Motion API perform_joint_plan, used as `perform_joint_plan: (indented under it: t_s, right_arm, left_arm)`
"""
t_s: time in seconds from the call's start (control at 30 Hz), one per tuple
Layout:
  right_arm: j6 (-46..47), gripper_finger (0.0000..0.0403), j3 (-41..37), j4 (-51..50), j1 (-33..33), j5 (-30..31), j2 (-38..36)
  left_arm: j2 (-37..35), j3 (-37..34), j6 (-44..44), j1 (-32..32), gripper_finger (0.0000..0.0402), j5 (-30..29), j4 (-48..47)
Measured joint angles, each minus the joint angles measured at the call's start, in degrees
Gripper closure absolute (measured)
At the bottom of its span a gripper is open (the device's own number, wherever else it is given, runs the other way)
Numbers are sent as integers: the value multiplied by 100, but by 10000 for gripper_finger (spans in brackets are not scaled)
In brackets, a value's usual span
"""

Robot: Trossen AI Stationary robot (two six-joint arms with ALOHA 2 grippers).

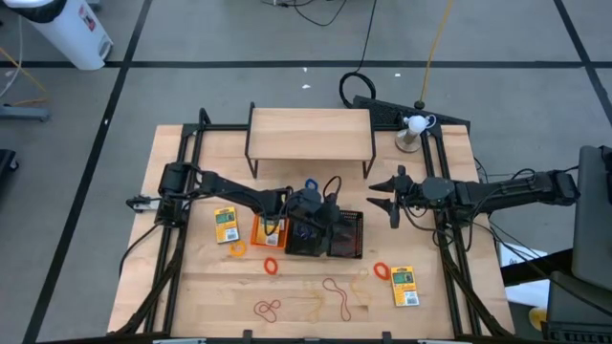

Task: Pick & Place Office Desk Supplies
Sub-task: Put the orange spring rubber band into the left black bin

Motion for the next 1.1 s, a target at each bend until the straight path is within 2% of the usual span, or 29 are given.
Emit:
perform_joint_plan:
  t_s: [0.17, 0.27, 0.5, 0.8, 1.1]
  right_arm:
    - [-160, 232, 0, 8, 0, -20, 0]
    - [-259, 232, 4, 37, 5, -165, 2]
    - [-475, 232, 7, 52, 167, -201, 4]
    - [-601, 232, 7, 222, 368, -300, 4]
    - [-731, 232, 7, 837, 760, -449, 222]
  left_arm:
    - [-257, -4, 390, -3, 188, -6, -6]
    - [-663, 0, 702, -2, 196, -198, -228]
    - [-1739, 2, 1074, -33, 210, -1250, -2131]
    - [-2506, 2, 792, -658, 206, -2481, -3901]
    - [-2565, 2, -266, -1558, 206, -2662, -5040]
